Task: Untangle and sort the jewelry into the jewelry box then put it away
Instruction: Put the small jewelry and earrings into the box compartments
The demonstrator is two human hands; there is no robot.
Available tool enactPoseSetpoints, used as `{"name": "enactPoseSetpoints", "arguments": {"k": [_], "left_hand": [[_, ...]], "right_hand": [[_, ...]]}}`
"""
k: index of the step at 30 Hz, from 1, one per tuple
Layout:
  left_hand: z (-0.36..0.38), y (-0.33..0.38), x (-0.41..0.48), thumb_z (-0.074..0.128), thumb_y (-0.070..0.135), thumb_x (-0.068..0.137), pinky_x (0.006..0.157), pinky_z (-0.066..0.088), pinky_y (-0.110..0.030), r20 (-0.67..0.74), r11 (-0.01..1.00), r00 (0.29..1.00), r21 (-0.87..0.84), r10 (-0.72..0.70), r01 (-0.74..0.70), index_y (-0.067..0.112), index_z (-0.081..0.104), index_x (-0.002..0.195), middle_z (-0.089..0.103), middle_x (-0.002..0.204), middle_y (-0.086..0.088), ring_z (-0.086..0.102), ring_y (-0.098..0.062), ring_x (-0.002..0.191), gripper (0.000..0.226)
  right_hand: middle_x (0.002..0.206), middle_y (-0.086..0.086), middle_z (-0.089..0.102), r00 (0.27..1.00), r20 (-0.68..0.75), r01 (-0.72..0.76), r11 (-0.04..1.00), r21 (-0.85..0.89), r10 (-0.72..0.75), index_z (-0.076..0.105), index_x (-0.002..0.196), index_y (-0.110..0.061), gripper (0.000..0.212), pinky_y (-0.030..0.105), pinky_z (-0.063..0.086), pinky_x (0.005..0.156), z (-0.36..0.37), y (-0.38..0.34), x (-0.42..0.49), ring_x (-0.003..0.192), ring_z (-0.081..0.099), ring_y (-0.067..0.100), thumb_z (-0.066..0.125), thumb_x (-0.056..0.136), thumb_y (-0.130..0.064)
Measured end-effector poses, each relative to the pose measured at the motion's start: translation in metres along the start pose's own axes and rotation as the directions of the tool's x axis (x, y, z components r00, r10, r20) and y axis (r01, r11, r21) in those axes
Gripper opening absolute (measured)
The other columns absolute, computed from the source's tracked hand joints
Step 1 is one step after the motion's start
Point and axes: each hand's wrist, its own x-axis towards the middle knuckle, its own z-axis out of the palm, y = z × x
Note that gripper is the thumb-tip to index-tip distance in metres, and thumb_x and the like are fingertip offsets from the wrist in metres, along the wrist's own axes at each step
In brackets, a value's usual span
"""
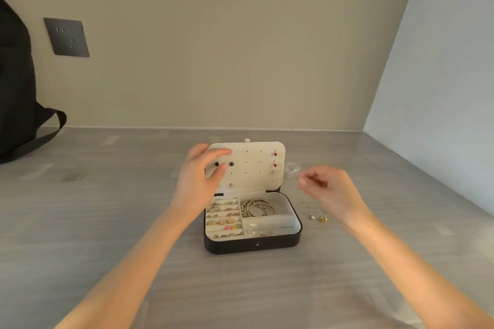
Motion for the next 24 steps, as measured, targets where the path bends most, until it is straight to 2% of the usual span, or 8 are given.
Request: {"name": "enactPoseSetpoints", "arguments": {"k": [2,3,7,11,14,19,22,24], "left_hand": [[0.001,0.000,0.000,0.062,0.012,0.087,0.092,0.039,-0.023,0.009,1.000,1.000,-0.023,-0.007,0.007,0.027,0.068,0.103,0.050,0.117,0.002,0.048,-0.008,0.109,0.022],[0.001,0.000,-0.001,0.062,0.014,0.087,0.093,0.038,-0.021,0.012,0.999,1.000,-0.036,-0.007,0.008,0.027,0.068,0.102,0.050,0.118,0.002,0.047,-0.006,0.111,0.021],[0.002,0.003,-0.003,0.054,0.014,0.092,0.094,0.033,-0.006,0.063,0.990,0.998,-0.143,0.006,0.003,0.025,0.067,0.103,0.049,0.121,0.002,0.040,0.007,0.117,0.020],[-0.002,0.002,-0.002,0.053,0.011,0.092,0.098,0.037,-0.017,0.089,0.976,0.996,-0.216,-0.019,0.038,0.029,0.065,0.091,0.051,0.115,0.005,0.048,-0.001,0.114,0.022],[-0.004,-0.002,-0.001,0.059,0.012,0.088,0.097,0.038,-0.023,0.097,0.975,0.994,-0.210,-0.046,0.065,0.028,0.065,0.081,0.051,0.111,0.002,0.050,-0.010,0.113,0.019],[-0.008,0.003,0.001,0.060,0.013,0.087,0.074,0.038,-0.004,0.160,0.972,0.983,-0.203,-0.086,0.118,0.024,0.062,0.080,0.048,0.109,0.003,0.050,-0.006,0.102,0.013],[-0.011,0.005,0.001,0.057,0.008,0.089,0.079,0.033,-0.003,0.201,0.978,0.979,-0.190,-0.044,0.083,0.018,0.059,0.081,0.044,0.102,0.007,0.044,0.001,0.099,0.013],[-0.013,0.004,0.001,0.056,0.004,0.088,0.085,0.031,-0.005,0.209,0.990,0.978,-0.141,0.015,0.015,0.013,0.059,0.081,0.042,0.100,0.008,0.042,0.008,0.096,0.012]], "right_hand": [[0.071,0.002,0.066,0.990,0.136,-0.073,0.930,0.360,0.025,0.066,0.084,-0.006,0.011,0.014,0.045,0.059,0.018,-0.021,0.004,0.058,0.055,0.004,0.057,0.089,-0.002],[0.071,0.003,0.065,0.976,0.213,-0.137,0.870,0.474,0.037,0.065,0.086,-0.004,0.010,0.017,0.046,0.059,0.030,-0.029,0.008,0.059,0.054,0.007,0.056,0.090,-0.002],[0.067,0.006,0.062,0.913,0.394,-0.363,0.643,0.674,0.103,0.064,0.083,-0.001,0.010,0.022,0.045,0.057,0.073,-0.049,0.026,0.061,0.052,0.012,0.055,0.088,0.000],[0.065,0.005,0.062,0.882,0.452,-0.456,0.482,0.748,0.133,0.064,0.078,-0.001,0.013,0.021,0.044,0.051,0.095,-0.052,0.032,0.057,0.049,0.012,0.055,0.088,-0.002],[0.065,0.005,0.059,0.849,0.501,-0.522,0.411,0.748,0.166,0.063,0.081,0.000,0.012,0.019,0.042,0.045,0.099,-0.048,0.030,0.053,0.048,0.010,0.055,0.089,-0.004],[0.061,0.004,0.056,0.789,0.584,-0.612,0.338,0.715,0.192,0.061,0.078,-0.001,0.012,0.015,0.038,0.038,0.098,-0.049,0.029,0.048,0.048,0.009,0.056,0.087,-0.008],[0.063,0.006,0.055,0.748,0.640,-0.659,0.305,0.688,0.174,0.061,0.080,0.001,0.009,0.014,0.041,0.037,0.095,-0.052,0.027,0.048,0.050,0.009,0.059,0.079,-0.008],[0.065,0.007,0.054,0.748,0.643,-0.655,0.339,0.675,0.165,0.062,0.079,0.002,0.012,0.015,0.041,0.038,0.094,-0.052,0.026,0.048,0.050,0.010,0.062,0.074,-0.009]]}}
